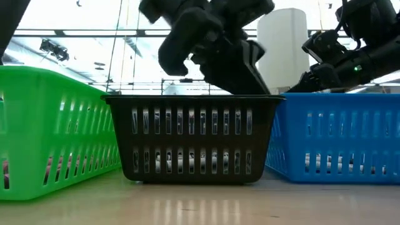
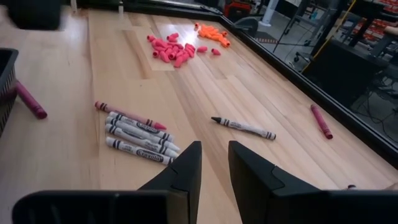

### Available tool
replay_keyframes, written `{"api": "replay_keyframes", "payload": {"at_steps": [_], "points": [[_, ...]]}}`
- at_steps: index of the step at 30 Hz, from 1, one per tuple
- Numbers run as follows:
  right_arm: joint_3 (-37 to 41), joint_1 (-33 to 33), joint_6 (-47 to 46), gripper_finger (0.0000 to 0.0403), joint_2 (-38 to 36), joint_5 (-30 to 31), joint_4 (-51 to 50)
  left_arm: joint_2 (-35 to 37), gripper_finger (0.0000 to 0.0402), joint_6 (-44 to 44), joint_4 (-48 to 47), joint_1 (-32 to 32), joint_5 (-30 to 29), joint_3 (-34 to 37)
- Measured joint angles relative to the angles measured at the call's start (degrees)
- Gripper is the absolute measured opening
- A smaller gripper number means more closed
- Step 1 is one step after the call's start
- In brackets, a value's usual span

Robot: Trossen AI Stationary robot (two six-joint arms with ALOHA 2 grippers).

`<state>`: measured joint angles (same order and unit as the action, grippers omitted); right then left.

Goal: Sort crayons
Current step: Put the black crayon into the left blue bin

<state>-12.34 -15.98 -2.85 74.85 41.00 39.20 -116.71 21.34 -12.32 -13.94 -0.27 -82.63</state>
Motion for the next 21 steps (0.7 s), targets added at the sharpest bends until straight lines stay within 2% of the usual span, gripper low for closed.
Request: {"api": "replay_keyframes", "payload": {"at_steps": [5,11,16,21], "points": [[0.0,0.0,0.0,0.0089,0.0,0.1,0.2,-3.2,0.0016,7.7,-5.7,-1.4,-1.0,-6.4],[0.0,0.0,0.0,0.0089,0.0,0.0,0.5,-4.2,0.0027,13.9,-4.3,-1.4,-2.4,-7.0],[0.0,0.0,-0.2,0.0089,0.0,0.1,0.0,-4.2,0.0081,14.0,-3.3,-1.4,-3.4,-7.0],[0.0,0.0,-0.1,0.0089,0.0,0.1,-0.3,-4.1,0.0136,13.5,-3.6,-1.7,-7.1,-7.0]]}}
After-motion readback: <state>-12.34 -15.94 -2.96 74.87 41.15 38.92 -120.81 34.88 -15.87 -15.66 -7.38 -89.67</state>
